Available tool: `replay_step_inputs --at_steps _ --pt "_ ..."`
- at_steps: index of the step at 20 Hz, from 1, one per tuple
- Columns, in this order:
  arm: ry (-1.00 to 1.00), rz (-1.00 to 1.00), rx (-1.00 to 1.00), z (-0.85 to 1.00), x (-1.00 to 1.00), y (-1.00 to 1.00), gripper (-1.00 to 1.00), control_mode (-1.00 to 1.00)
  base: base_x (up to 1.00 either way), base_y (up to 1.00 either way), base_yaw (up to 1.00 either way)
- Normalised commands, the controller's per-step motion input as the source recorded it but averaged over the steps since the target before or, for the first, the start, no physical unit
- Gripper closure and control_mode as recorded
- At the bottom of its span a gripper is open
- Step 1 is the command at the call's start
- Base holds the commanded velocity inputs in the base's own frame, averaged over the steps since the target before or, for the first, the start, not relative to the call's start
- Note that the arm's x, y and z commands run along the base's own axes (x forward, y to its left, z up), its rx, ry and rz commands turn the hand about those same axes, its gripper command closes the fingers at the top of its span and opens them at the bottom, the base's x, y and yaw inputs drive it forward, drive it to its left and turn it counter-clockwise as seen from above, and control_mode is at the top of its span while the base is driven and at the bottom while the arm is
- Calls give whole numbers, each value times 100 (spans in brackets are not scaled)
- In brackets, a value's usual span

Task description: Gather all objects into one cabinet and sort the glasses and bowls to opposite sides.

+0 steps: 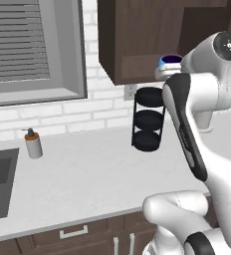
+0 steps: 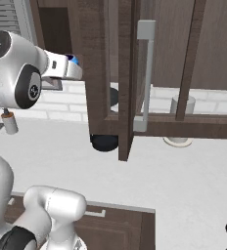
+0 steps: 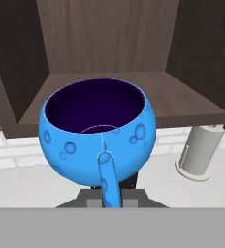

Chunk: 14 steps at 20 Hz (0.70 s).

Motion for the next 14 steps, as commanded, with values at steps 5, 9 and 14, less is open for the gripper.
replay_step_inputs --at_steps 5,9,14 --pt "0 0 0 0 -55 -3 100 -100 0 0 0" --pt "0 0 0 0 -67 -2 100 -100 0 0 0" --pt "2 0 0 0 -50 -1 100 -100 0 0 0"
